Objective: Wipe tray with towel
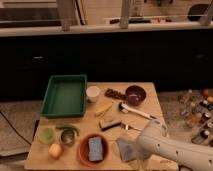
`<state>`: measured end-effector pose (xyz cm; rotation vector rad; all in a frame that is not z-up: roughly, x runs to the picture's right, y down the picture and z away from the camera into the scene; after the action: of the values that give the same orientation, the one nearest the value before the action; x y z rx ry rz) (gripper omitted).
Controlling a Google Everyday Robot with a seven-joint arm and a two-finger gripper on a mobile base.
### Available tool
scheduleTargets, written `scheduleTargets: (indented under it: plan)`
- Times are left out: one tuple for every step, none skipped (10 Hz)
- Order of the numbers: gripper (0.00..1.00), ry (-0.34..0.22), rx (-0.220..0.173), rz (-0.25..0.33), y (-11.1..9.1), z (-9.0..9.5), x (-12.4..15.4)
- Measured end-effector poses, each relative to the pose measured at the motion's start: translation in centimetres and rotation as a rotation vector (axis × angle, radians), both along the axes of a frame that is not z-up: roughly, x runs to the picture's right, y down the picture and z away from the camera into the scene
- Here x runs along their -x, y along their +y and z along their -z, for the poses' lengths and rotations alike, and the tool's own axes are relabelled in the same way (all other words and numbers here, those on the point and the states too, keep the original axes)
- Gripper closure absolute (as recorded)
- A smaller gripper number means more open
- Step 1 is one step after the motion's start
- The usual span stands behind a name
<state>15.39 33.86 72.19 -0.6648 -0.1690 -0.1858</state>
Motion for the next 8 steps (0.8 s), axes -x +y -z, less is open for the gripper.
scheduleTargets:
  plan:
    - [0.20,-0.014,-0.005,0.006,-0.2,-0.3,0.6]
    - [0.20,-0.024,-0.009,0.010,-0.4,-0.6,0.9]
    - [0.20,-0.034,-0.013,0.012,-0.6,-0.9,1.2]
    - [0.20,-0.041,-0.017,0.012,-0.9,-1.3,1.4]
    - [0.21,-0.047,-0.019,0.009,-1.0,-1.7,1.4]
    - [0.28,-0.051,-0.020,0.006,-1.0,-2.0,1.3]
    - [0.37,-0.053,-0.019,0.005,-1.0,-2.4,1.2]
    - [0.48,-0.057,-0.013,0.005,-0.8,-3.0,1.1]
